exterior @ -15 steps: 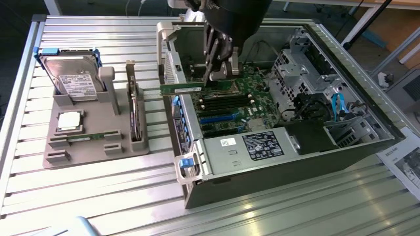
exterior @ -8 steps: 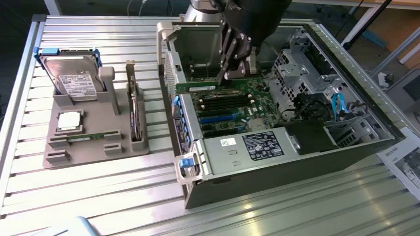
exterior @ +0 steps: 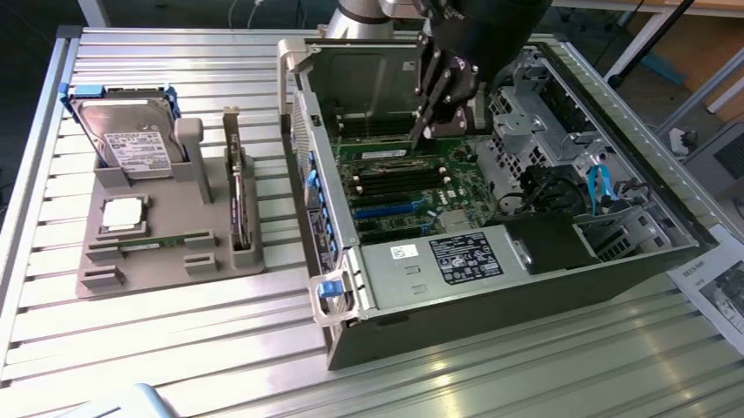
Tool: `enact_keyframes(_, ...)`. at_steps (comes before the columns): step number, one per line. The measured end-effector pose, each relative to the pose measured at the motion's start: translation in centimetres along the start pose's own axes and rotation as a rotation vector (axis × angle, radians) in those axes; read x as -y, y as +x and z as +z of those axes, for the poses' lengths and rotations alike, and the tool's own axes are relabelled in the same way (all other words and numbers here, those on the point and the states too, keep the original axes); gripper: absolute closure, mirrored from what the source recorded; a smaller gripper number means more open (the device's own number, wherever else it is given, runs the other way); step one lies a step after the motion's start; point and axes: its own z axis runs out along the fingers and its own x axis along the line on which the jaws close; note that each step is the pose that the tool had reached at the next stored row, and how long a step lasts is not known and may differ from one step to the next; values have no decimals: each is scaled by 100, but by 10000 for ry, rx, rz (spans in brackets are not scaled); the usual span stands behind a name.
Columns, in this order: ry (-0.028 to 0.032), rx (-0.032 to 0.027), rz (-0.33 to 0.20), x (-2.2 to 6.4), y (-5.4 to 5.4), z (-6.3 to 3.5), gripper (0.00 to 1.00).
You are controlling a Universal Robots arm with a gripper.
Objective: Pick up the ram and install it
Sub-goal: 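Pick up the ram and move it above insertion slot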
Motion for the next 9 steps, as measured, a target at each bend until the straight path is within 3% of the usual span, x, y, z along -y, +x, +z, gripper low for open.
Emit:
enact_keyframes(5, -1, 44, -3, 259, -2, -12, 88)
enact_keyframes(9, -1, 80, -8, 392, -3, -18, 88)
